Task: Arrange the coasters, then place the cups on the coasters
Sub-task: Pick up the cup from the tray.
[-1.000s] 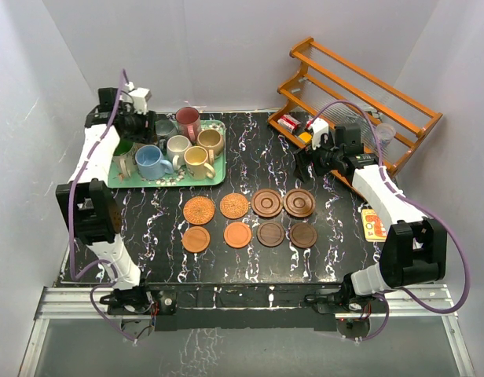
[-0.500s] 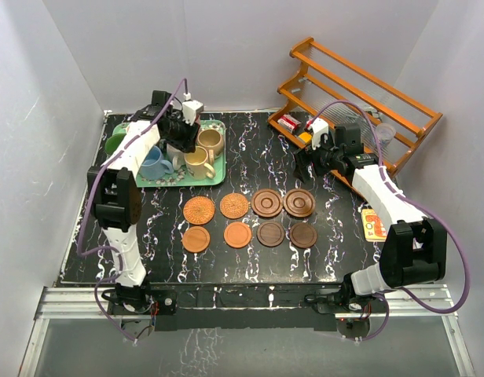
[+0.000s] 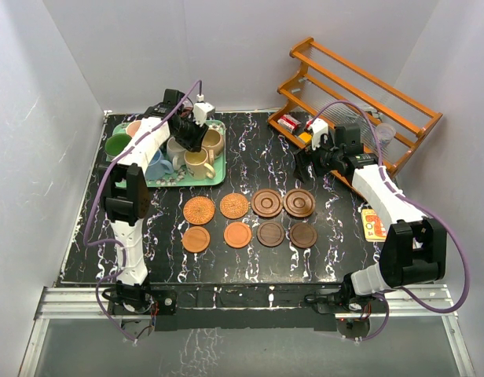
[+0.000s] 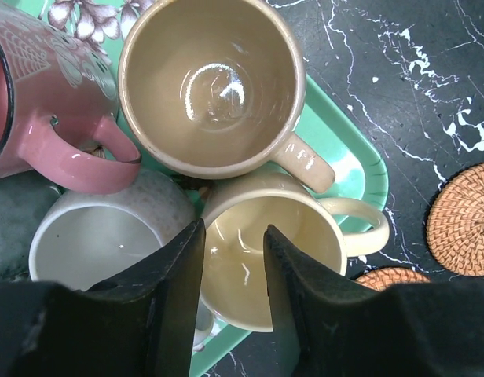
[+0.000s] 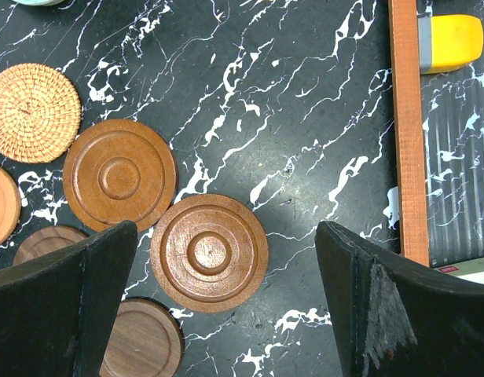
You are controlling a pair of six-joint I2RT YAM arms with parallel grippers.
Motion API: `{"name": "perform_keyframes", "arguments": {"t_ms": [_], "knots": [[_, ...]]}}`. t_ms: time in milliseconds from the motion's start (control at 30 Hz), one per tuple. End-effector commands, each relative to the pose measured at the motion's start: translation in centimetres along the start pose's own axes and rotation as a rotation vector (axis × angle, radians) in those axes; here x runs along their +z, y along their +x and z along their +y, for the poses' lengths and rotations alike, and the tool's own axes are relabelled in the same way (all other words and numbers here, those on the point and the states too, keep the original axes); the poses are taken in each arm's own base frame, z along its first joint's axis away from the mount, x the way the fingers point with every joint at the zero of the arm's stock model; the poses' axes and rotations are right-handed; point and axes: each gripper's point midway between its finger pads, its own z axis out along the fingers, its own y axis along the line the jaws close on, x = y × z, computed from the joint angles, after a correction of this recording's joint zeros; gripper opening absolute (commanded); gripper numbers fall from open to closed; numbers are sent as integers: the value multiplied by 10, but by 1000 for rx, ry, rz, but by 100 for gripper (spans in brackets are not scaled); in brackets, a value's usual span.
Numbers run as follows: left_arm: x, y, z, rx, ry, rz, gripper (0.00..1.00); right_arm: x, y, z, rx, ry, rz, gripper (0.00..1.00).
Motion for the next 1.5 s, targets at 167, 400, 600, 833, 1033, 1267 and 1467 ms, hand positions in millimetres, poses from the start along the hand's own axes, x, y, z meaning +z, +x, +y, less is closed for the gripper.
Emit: {"name": "perform_keyframes", "arguments": {"t_ms": [167, 400, 600, 833, 1033, 1267, 1467], "knots": [[-7, -8, 7, 71, -26, 0, 35, 1, -12, -6, -32, 8, -26, 97], [-12, -15, 7, 92, -38, -37, 36, 5, -7, -7, -29, 6, -6, 97], [-11, -16, 9, 100, -48, -49, 36, 7, -3, -7, -27, 0, 10, 97], [0, -8, 8, 101, -20, -8, 36, 9, 0, -7, -25, -7, 25, 98], [8, 5, 4, 109, 16, 33, 35, 11, 2, -8, -27, -8, 37, 98], [13, 12, 2, 131, 55, 73, 33, 12, 4, -8, -23, -11, 43, 98], [18, 23, 0, 138, 91, 132, 28, 13, 5, -9, -21, -9, 49, 98]]}}
